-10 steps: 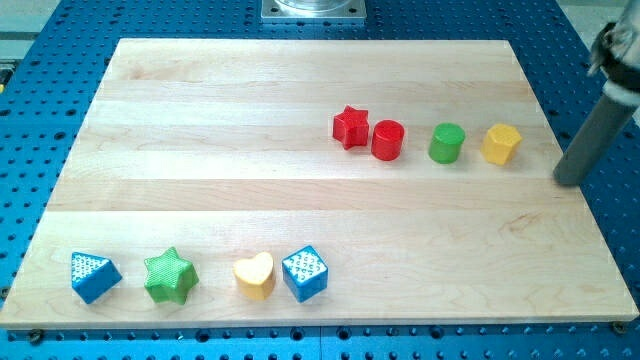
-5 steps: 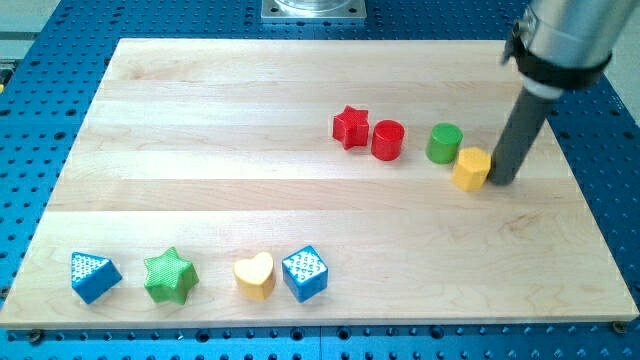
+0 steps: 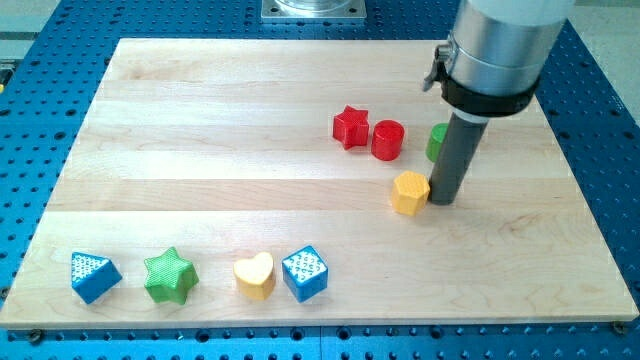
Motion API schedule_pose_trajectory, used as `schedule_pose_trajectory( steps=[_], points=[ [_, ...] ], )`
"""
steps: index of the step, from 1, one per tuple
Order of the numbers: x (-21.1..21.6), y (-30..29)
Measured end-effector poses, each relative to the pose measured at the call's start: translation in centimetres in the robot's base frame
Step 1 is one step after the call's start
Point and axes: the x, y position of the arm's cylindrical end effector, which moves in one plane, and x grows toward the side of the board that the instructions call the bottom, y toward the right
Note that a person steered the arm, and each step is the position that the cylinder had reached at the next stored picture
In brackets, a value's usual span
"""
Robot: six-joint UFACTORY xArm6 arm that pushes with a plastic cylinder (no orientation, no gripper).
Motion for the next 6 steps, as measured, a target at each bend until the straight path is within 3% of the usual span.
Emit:
schedule_pose_trajectory(
  steps=[4, 5, 6],
  points=[
    [-0.1, -10.3],
    [3.1, -8.0],
    [2.6, -7.1]
  ],
)
